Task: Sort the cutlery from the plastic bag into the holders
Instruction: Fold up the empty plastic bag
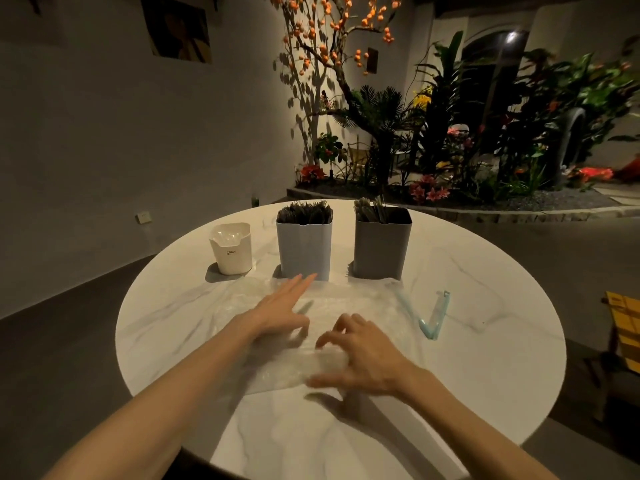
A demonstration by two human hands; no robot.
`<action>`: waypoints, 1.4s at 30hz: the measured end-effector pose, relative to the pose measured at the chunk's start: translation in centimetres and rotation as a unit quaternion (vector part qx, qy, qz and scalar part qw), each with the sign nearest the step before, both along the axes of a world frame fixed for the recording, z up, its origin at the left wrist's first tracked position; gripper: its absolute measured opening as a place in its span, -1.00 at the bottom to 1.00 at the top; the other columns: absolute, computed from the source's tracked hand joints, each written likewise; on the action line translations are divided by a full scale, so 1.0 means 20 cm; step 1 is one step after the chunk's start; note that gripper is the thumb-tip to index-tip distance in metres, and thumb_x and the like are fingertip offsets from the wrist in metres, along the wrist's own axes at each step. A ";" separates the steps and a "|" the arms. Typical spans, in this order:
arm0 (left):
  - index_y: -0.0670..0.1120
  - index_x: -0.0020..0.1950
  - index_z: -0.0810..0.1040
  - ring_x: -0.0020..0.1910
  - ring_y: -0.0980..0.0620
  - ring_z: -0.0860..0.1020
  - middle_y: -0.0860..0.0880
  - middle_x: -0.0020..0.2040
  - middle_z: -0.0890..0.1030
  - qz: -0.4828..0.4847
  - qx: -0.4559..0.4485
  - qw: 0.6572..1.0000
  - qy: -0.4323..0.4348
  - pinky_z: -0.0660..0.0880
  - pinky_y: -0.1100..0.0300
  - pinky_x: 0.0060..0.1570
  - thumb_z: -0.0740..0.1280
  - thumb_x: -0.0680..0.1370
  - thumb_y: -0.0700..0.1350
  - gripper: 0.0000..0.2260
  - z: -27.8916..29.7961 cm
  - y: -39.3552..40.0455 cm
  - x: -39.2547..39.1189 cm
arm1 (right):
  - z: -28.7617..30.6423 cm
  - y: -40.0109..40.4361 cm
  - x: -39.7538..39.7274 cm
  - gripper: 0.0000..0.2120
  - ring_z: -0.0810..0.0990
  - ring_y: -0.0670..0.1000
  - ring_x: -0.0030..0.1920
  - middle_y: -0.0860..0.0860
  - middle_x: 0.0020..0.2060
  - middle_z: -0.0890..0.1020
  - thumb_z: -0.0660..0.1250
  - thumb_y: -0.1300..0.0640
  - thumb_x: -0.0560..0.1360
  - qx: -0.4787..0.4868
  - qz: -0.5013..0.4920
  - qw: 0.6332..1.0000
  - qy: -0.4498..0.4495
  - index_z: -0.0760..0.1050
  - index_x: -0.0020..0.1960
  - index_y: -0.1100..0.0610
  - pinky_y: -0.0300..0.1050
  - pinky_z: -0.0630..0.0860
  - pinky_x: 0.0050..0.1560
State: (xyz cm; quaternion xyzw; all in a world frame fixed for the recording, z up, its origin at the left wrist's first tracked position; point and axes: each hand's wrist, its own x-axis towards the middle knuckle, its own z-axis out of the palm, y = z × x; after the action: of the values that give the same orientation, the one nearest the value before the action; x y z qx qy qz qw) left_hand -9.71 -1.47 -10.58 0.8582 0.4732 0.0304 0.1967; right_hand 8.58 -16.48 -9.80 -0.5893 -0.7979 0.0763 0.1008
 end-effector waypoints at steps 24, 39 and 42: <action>-0.14 0.32 0.57 0.19 -0.15 0.64 -0.15 0.20 0.67 0.083 -0.242 0.754 -0.605 0.55 -0.08 0.21 0.53 0.44 -0.10 -0.54 0.43 -0.45 -0.01 | 0.20 -0.10 0.12 -0.48 0.71 0.11 0.02 0.14 0.04 0.71 0.57 -0.02 0.35 -0.180 -0.148 0.705 0.669 0.59 0.17 0.26 0.11 0.61 0.18; -0.06 0.22 0.68 -0.02 -0.07 0.65 -0.26 0.02 0.68 0.056 -0.085 0.822 -0.560 0.57 0.05 0.12 0.61 0.28 -0.17 -0.49 0.79 -0.38 -0.30 | 0.64 -0.09 0.49 -0.54 0.67 0.07 0.06 0.09 0.04 0.68 0.33 0.27 0.59 0.052 -0.119 0.803 0.582 0.47 0.41 -0.08 0.15 0.60 0.17; -0.03 0.13 0.72 0.05 -0.19 0.66 -0.23 0.04 0.70 0.056 -0.016 0.891 -0.450 0.56 -0.11 0.23 0.67 0.23 -0.15 -0.53 0.83 -0.37 -0.34 | 0.68 -0.12 0.52 -0.63 0.63 0.03 0.13 0.02 0.07 0.67 0.48 0.10 0.48 0.036 -0.081 0.863 0.497 0.59 0.28 -0.01 0.05 0.54 0.28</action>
State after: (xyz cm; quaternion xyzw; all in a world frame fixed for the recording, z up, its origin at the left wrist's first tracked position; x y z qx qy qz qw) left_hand -16.60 -8.92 6.08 0.7214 0.3820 0.4168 0.3998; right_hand 19.06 -18.84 3.71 -0.5318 -0.5937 0.3218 0.5109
